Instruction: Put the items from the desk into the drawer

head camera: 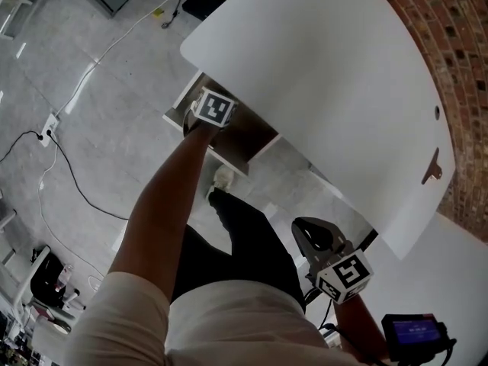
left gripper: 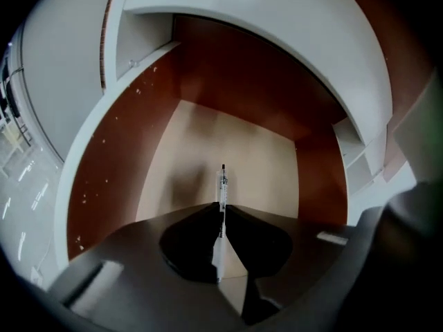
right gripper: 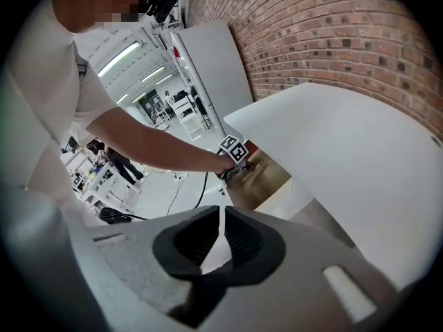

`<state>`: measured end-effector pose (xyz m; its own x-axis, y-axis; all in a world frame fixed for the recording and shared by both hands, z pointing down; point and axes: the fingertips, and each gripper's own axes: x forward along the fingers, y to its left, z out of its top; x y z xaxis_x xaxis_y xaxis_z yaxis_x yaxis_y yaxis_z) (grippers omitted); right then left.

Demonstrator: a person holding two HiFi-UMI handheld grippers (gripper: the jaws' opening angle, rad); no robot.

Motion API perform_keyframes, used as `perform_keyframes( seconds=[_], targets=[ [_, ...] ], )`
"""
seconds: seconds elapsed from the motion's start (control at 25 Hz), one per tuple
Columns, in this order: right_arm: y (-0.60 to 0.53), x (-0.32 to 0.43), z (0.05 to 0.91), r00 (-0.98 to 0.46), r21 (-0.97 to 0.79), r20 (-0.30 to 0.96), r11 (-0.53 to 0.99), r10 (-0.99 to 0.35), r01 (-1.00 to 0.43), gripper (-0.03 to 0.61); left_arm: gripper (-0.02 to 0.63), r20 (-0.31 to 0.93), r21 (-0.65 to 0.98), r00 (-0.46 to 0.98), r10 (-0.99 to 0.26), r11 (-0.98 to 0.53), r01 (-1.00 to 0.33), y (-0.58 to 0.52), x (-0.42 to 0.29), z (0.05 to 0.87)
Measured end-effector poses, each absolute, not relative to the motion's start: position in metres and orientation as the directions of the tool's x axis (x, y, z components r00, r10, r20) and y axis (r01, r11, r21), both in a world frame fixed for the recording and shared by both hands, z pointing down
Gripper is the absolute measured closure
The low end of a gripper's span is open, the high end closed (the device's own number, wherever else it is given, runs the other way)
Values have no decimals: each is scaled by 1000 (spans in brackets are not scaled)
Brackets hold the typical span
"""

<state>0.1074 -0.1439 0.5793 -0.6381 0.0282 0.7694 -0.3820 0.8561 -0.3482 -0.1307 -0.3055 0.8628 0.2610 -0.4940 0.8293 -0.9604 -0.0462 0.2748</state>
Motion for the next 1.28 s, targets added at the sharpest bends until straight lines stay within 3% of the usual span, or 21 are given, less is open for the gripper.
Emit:
perform_keyframes(
  seconds=[0.64, 1.28],
  targets=[
    [-149, 110, 581, -646, -346, 763, 852, 12, -393, 554, 542, 835, 277, 277, -476, -72, -958, -308, -126, 859],
    [-102, 50, 522, -735, -321, 676, 876, -54, -360, 554, 552, 715, 388, 419, -559, -181, -904, -192, -112, 689]
  ],
)
